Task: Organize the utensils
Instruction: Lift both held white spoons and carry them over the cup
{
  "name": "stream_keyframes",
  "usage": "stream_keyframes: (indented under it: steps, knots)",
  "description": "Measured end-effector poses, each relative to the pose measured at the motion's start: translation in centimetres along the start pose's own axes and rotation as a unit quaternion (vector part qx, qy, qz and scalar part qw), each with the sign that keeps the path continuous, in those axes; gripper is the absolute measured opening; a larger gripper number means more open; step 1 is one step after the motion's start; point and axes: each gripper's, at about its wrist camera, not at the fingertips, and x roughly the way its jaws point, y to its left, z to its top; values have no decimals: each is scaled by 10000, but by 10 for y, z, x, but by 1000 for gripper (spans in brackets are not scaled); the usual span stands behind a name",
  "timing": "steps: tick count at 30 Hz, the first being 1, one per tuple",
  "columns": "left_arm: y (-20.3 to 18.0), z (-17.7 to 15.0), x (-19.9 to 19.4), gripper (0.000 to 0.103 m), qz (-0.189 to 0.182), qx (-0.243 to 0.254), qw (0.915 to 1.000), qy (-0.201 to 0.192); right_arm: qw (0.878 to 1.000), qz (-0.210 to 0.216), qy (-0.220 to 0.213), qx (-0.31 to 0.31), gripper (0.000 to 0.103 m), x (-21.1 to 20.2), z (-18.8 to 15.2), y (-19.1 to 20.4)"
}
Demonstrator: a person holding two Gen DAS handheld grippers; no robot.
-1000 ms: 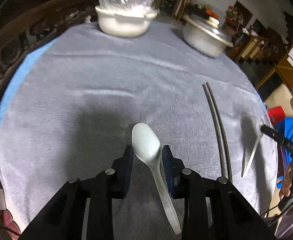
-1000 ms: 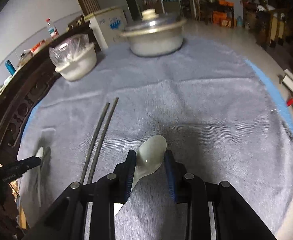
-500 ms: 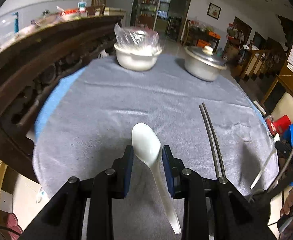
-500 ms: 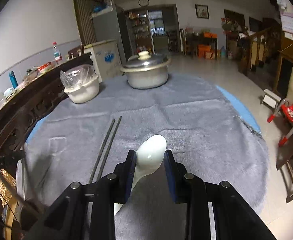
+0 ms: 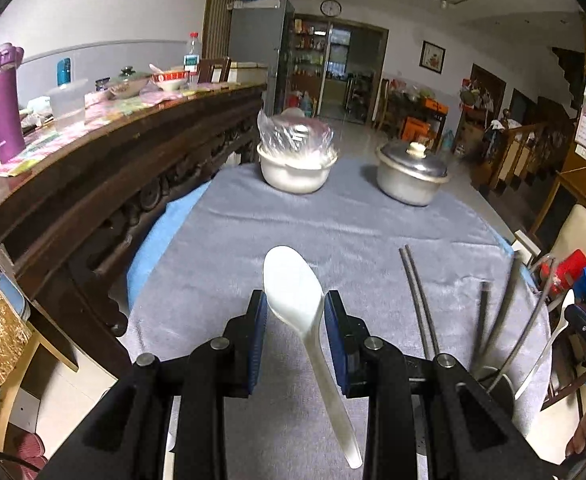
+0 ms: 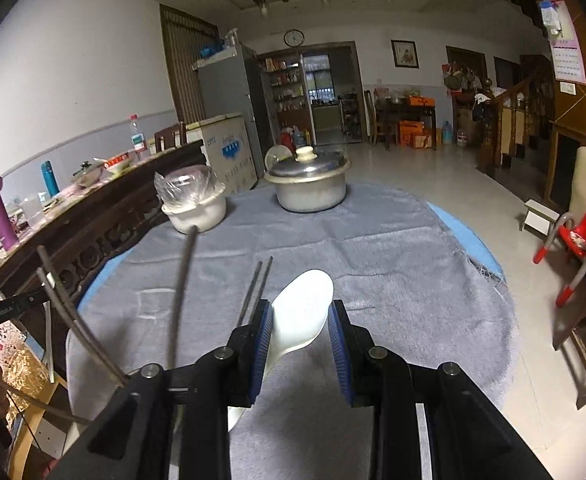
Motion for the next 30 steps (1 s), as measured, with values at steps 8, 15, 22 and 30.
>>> stream_keyframes:
  steps: [8, 15, 22, 30]
  knots:
    - [-1, 6, -28, 31, -102, 9, 9996, -276, 9997, 6, -203, -137, 31, -19, 5, 16]
    - [-1, 5, -33, 31, -111, -7, 9995, -282, 9995, -6, -278, -123, 31, -24, 4, 21]
    - [-2, 4, -35, 31, -126, -31, 9995, -271, 9996, 5, -281, -70, 31, -23, 2, 21]
    - [-10, 7, -49, 31, -242, 15, 9985, -482, 9993, 120, -332, 155, 31, -25, 0, 19]
